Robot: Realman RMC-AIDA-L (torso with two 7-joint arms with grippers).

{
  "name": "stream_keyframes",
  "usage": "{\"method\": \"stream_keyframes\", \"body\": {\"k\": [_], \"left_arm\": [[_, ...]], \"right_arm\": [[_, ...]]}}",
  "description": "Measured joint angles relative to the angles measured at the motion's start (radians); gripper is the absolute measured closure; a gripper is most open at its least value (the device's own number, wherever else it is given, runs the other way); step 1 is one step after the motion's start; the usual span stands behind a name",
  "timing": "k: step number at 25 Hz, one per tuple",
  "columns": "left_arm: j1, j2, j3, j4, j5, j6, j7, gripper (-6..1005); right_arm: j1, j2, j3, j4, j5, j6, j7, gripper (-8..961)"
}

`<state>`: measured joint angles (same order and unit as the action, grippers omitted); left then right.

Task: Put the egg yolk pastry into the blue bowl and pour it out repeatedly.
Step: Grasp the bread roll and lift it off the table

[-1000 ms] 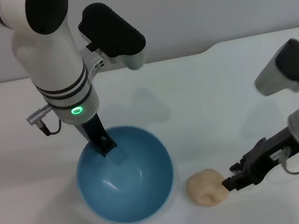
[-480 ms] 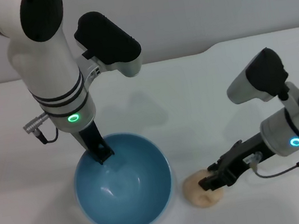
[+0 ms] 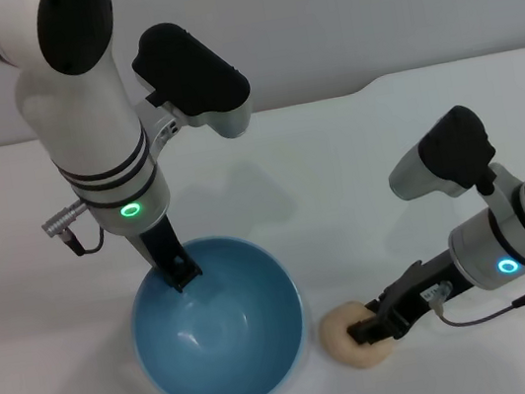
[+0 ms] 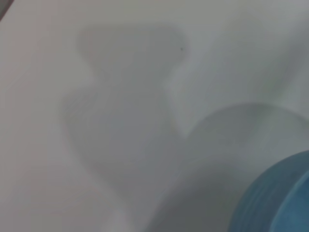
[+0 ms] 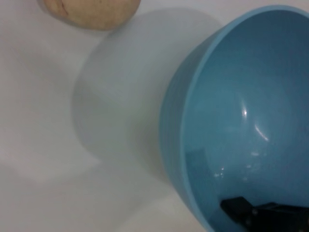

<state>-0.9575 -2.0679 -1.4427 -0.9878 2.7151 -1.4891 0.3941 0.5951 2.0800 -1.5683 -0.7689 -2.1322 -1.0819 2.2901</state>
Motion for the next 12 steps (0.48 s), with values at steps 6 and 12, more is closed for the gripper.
{"method": "stream_keyframes", "body": {"k": [6, 12], "left_arm": [[0.001, 0.000, 0.001, -0.001, 0.000, -0.001, 0.000, 996], [0.000, 0.000, 0.001, -0.001, 0.000, -0.013, -0.002, 995]], "right_arm": [[-0.005, -0.004, 0.009, -0.005, 0.000, -0.011, -0.002, 603], [-0.020, -0.009, 0.012, -0.047, -0.005, -0.057, -0.004, 672]]}}
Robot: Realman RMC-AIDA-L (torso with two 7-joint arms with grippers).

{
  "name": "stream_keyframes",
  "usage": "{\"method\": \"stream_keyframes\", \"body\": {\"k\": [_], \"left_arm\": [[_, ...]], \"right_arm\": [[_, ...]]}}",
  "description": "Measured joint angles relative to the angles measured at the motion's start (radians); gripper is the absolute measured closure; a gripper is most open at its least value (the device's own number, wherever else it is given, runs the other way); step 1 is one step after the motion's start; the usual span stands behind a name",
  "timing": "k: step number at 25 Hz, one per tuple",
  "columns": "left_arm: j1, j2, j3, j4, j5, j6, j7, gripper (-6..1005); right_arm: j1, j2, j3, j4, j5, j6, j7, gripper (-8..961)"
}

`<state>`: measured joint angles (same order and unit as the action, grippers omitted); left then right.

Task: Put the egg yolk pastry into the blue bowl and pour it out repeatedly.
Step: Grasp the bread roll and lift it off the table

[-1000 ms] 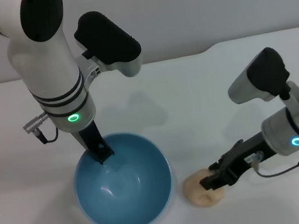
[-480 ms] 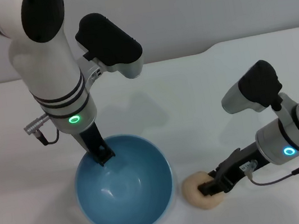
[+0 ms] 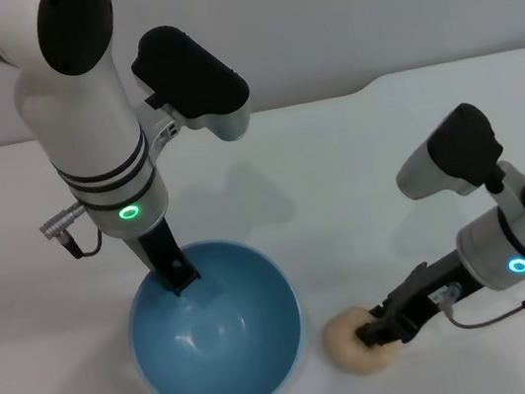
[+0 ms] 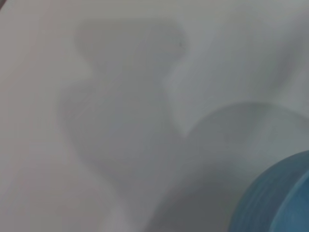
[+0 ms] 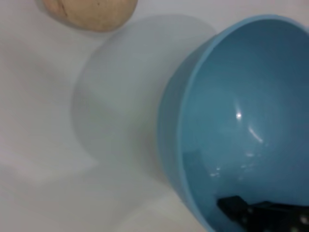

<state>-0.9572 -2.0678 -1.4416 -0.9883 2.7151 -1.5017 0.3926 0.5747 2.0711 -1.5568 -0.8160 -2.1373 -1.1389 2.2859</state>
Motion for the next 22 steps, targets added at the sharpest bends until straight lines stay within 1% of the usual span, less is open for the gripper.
{"method": "stream_keyframes", "body": {"k": [2, 4, 8, 9, 10, 11, 16, 19, 22], "left_arm": [[0.000, 0.000, 0.001, 0.000, 0.000, -0.005, 0.000, 995], [0.000, 0.000, 0.004, 0.000, 0.000, -0.008, 0.000, 995], [0.001, -0.001, 0.009, 0.000, 0.000, -0.013, -0.006, 994], [0.001, -0.001, 0.011, 0.000, 0.000, -0.015, -0.010, 994], [0.001, -0.001, 0.011, 0.000, 0.000, -0.015, -0.010, 994], [0.001, -0.001, 0.012, 0.000, 0.000, -0.015, -0.010, 994], [-0.005, -0.003, 0.039, 0.000, 0.000, -0.024, -0.016, 993], [-0.012, -0.004, 0.070, 0.000, 0.000, -0.025, -0.028, 993], [-0.020, -0.005, 0.090, 0.001, -0.007, -0.025, -0.037, 993]], "right_arm": [[-0.020, -0.004, 0.011, -0.044, -0.022, -0.037, -0.002, 708], [-0.042, -0.004, 0.053, -0.090, -0.057, -0.080, -0.007, 741], [-0.080, -0.002, 0.188, -0.142, -0.089, -0.194, -0.068, 773], [-0.094, -0.001, 0.256, -0.158, -0.089, -0.248, -0.107, 781], [-0.094, -0.001, 0.256, -0.158, -0.089, -0.248, -0.107, 787], [-0.098, -0.001, 0.285, -0.162, -0.091, -0.270, -0.124, 794], [-0.116, -0.004, 0.450, -0.175, -0.094, -0.374, -0.216, 824], [-0.126, -0.004, 0.550, -0.203, -0.091, -0.452, -0.267, 838], [-0.128, -0.004, 0.629, -0.236, -0.064, -0.531, -0.306, 853]]}}
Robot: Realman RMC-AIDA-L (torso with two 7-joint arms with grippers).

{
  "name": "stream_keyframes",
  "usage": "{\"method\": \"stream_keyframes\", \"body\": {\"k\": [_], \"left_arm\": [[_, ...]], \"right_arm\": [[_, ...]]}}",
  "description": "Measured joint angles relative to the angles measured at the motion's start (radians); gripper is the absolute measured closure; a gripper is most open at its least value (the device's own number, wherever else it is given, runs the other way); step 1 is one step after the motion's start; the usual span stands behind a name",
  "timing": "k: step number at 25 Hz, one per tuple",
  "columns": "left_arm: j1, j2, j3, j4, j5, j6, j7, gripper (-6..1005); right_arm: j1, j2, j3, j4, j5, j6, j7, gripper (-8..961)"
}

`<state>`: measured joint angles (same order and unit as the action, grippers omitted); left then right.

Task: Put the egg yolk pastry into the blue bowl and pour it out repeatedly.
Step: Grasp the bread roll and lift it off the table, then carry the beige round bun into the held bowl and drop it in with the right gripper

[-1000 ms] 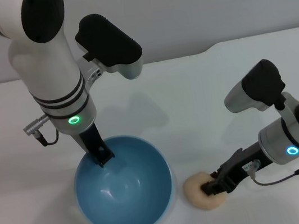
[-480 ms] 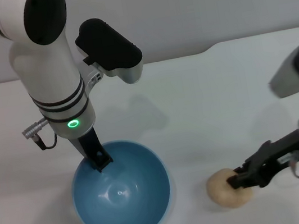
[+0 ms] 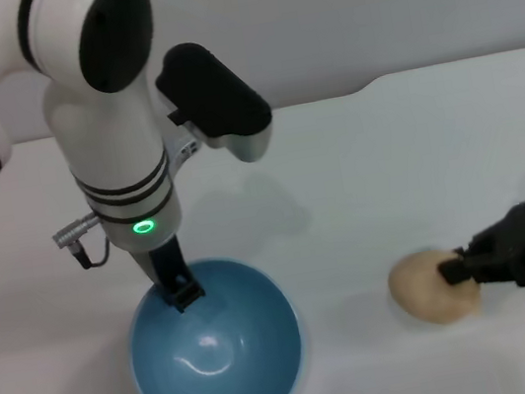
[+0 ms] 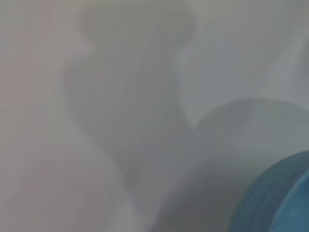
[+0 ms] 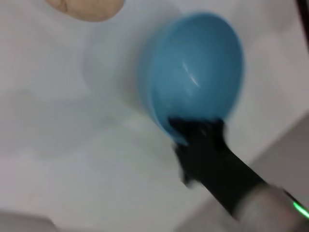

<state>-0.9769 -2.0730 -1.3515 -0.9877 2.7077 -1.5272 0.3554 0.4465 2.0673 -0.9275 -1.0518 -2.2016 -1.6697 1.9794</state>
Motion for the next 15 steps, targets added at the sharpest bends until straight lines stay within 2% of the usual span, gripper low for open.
{"method": "stream_keyframes", "body": {"k": [6, 10, 15], "left_arm": [[-0.037, -0.002, 0.060, 0.009, -0.109, -0.003, -0.005, 992], [-0.059, -0.001, 0.110, 0.006, -0.134, 0.003, -0.046, 995], [-0.080, -0.003, 0.111, 0.010, -0.138, 0.019, -0.103, 995]], "right_arm": [[0.001, 0.003, 0.001, -0.075, 0.135, -0.108, -0.048, 901], [0.011, 0.006, -0.067, -0.089, 0.171, -0.111, -0.050, 919], [0.017, 0.008, -0.155, -0.089, 0.209, -0.088, -0.050, 930]]}}
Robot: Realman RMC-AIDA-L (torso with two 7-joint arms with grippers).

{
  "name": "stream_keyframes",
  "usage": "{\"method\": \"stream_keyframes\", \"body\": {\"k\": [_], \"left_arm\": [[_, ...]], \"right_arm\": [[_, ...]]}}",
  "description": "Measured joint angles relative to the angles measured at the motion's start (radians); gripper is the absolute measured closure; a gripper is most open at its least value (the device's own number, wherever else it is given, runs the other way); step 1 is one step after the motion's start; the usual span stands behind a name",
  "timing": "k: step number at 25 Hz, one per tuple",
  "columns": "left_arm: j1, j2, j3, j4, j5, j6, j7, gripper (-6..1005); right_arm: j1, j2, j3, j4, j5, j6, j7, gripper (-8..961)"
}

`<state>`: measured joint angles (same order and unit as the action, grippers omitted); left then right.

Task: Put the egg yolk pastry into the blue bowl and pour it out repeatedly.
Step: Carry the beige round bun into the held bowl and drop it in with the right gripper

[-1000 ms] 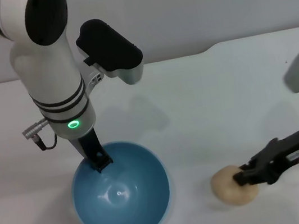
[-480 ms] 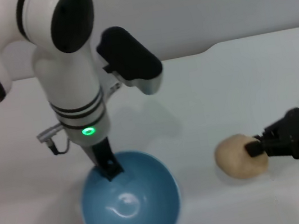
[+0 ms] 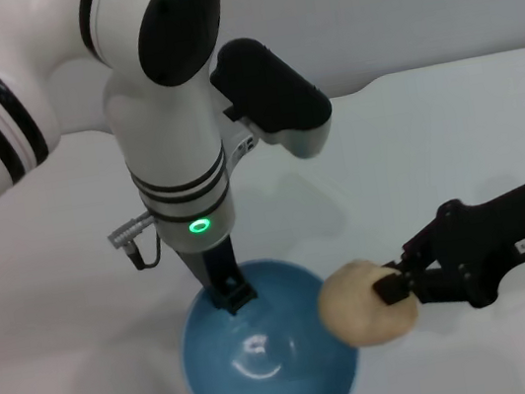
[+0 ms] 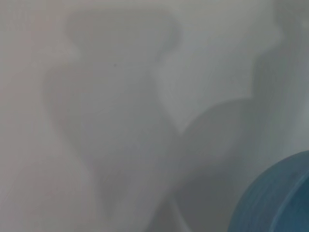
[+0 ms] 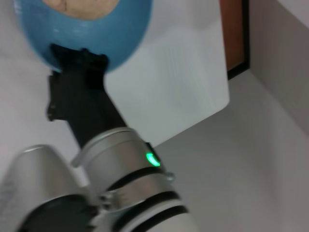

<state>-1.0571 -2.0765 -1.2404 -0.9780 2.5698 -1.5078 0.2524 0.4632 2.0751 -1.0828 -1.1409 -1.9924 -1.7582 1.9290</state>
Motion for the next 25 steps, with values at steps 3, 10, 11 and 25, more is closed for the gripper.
{"method": "stream_keyframes", "body": {"k": [3, 10, 11, 25], "left_arm": [[-0.007, 0.001, -0.005, 0.005, -0.020, 0.008, -0.061, 994], [0.024, 0.006, -0.043, 0.020, -0.084, 0.044, -0.156, 993], [0.030, 0.007, -0.064, 0.020, -0.084, 0.047, -0.158, 992], [0.047, 0.009, -0.163, 0.006, -0.086, 0.077, -0.156, 991]], "right_arm": [[0.000, 0.002, -0.030, 0.001, 0.015, 0.007, -0.001, 933], [-0.007, 0.004, -0.067, 0.020, 0.018, 0.046, -0.015, 936], [-0.006, 0.004, -0.070, 0.023, 0.017, 0.052, -0.016, 936], [-0.005, 0.000, -0.085, 0.088, 0.013, 0.154, -0.009, 882]]}}
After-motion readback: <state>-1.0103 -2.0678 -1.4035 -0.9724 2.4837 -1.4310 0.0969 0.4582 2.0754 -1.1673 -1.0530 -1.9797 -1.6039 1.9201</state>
